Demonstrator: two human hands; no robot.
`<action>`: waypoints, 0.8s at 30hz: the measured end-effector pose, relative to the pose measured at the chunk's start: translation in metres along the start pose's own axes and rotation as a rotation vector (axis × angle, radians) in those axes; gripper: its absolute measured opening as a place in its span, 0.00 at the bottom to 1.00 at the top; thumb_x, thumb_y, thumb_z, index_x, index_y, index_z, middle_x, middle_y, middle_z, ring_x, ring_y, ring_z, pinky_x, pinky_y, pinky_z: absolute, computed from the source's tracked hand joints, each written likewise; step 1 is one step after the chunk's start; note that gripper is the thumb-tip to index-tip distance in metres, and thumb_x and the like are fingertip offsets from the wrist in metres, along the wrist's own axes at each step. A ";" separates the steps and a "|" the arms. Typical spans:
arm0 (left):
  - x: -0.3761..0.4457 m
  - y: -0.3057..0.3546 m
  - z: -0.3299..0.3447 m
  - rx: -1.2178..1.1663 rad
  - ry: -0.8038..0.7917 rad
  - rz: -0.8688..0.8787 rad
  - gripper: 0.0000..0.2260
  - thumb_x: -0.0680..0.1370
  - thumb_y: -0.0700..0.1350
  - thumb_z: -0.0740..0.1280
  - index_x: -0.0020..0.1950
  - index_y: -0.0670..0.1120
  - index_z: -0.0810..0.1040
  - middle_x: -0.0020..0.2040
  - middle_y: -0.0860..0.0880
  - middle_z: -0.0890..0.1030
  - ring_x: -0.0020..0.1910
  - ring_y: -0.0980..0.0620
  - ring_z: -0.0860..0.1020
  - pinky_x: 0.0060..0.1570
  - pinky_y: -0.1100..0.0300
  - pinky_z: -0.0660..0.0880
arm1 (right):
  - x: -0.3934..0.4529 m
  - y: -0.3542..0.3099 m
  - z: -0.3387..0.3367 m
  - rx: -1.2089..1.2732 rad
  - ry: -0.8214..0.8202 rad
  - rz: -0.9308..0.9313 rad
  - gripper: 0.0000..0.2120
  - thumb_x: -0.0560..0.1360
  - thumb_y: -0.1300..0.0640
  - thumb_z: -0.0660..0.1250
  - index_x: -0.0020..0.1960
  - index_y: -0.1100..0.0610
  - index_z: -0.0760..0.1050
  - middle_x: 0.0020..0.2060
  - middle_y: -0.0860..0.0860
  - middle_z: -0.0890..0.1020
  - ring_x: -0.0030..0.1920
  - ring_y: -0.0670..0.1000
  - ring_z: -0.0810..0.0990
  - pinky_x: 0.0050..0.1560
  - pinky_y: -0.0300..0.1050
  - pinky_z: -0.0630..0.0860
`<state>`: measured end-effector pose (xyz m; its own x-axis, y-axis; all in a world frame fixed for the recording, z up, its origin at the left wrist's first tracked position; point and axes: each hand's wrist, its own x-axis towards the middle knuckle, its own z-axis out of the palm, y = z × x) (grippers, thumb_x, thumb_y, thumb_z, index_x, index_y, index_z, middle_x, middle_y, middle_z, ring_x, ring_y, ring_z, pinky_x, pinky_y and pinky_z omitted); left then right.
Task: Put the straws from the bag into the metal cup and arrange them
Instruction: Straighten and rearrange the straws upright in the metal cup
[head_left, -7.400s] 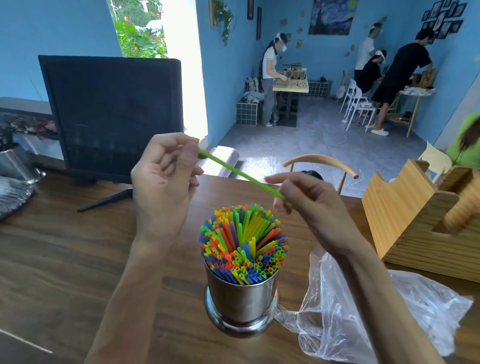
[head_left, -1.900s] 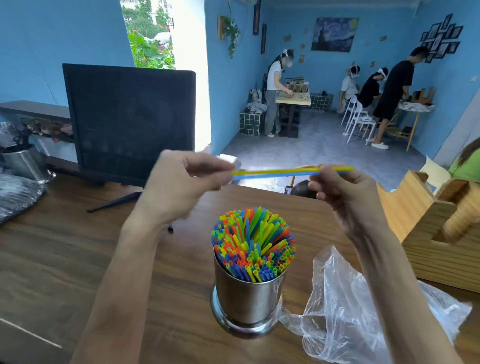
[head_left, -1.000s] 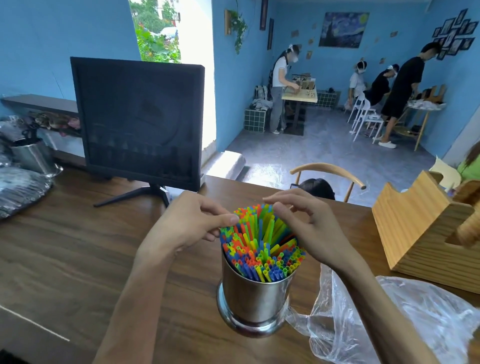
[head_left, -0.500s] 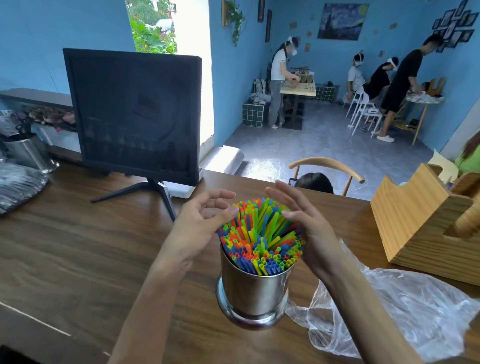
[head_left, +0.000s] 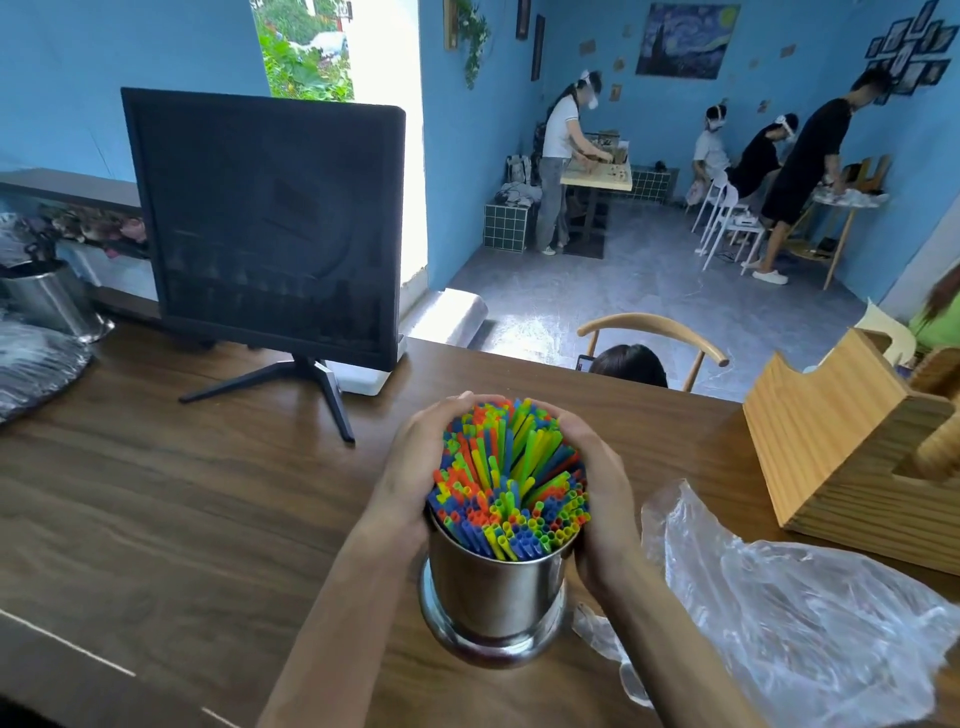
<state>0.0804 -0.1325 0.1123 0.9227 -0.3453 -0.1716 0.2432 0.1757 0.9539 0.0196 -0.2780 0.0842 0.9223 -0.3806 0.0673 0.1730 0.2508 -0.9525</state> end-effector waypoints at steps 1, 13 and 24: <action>0.001 0.000 0.000 -0.014 0.004 -0.019 0.14 0.82 0.52 0.65 0.48 0.48 0.88 0.51 0.43 0.87 0.50 0.42 0.86 0.57 0.48 0.80 | 0.000 0.000 0.001 0.000 0.007 0.004 0.15 0.83 0.53 0.61 0.59 0.58 0.83 0.53 0.58 0.87 0.56 0.60 0.85 0.58 0.55 0.81; 0.022 -0.007 -0.001 -0.021 0.017 0.022 0.15 0.82 0.50 0.63 0.48 0.47 0.87 0.49 0.42 0.87 0.49 0.42 0.86 0.58 0.45 0.80 | 0.006 0.002 0.006 0.020 0.113 -0.037 0.14 0.81 0.54 0.62 0.52 0.54 0.86 0.49 0.57 0.87 0.50 0.55 0.87 0.50 0.48 0.83; 0.027 -0.002 -0.008 0.152 0.019 0.201 0.07 0.80 0.46 0.69 0.54 0.47 0.86 0.48 0.48 0.87 0.50 0.46 0.86 0.53 0.48 0.83 | 0.007 0.004 0.010 0.006 0.180 -0.040 0.15 0.83 0.57 0.59 0.54 0.57 0.85 0.50 0.55 0.87 0.50 0.53 0.86 0.48 0.44 0.81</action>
<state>0.1070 -0.1344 0.1034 0.9539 -0.2995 0.0217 0.0079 0.0974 0.9952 0.0304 -0.2706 0.0834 0.8380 -0.5434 0.0500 0.2103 0.2371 -0.9484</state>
